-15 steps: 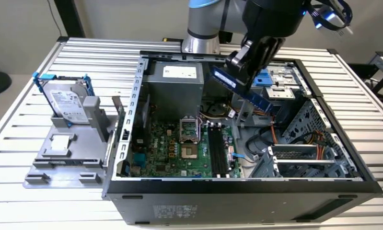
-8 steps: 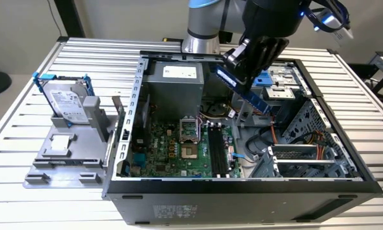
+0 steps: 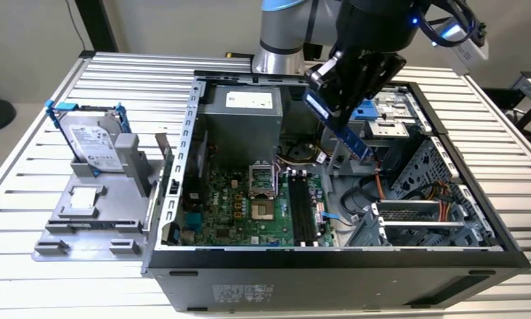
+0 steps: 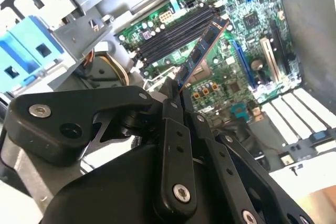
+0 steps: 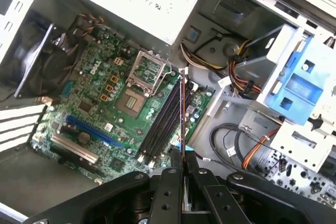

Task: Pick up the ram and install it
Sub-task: 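Insert the ram into the slot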

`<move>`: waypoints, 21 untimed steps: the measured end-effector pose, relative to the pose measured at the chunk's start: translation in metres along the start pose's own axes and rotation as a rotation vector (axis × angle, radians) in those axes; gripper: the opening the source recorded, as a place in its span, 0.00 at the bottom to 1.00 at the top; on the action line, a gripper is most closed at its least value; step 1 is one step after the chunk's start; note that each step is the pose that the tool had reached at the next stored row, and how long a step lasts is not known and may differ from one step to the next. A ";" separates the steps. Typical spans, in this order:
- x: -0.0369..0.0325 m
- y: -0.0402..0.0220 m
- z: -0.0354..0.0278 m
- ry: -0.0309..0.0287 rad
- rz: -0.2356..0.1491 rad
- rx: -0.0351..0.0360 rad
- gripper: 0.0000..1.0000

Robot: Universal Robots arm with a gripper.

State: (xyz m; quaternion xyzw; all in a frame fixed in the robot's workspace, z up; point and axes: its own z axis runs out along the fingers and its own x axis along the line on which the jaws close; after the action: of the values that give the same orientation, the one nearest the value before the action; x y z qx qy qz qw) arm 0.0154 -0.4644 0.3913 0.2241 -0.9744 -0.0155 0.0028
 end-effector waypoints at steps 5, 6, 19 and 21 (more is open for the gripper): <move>0.0000 0.0000 0.0000 -0.0026 0.084 0.0001 0.00; 0.0000 0.0000 0.0000 -0.0032 0.102 0.0002 0.00; 0.0000 0.0000 0.0000 -0.0104 0.329 0.0005 0.00; 0.0000 0.0000 0.0000 -0.0115 0.364 0.0005 0.00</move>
State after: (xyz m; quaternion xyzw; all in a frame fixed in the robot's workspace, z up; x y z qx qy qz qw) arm 0.0154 -0.4644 0.3913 0.0437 -0.9989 -0.0158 0.0000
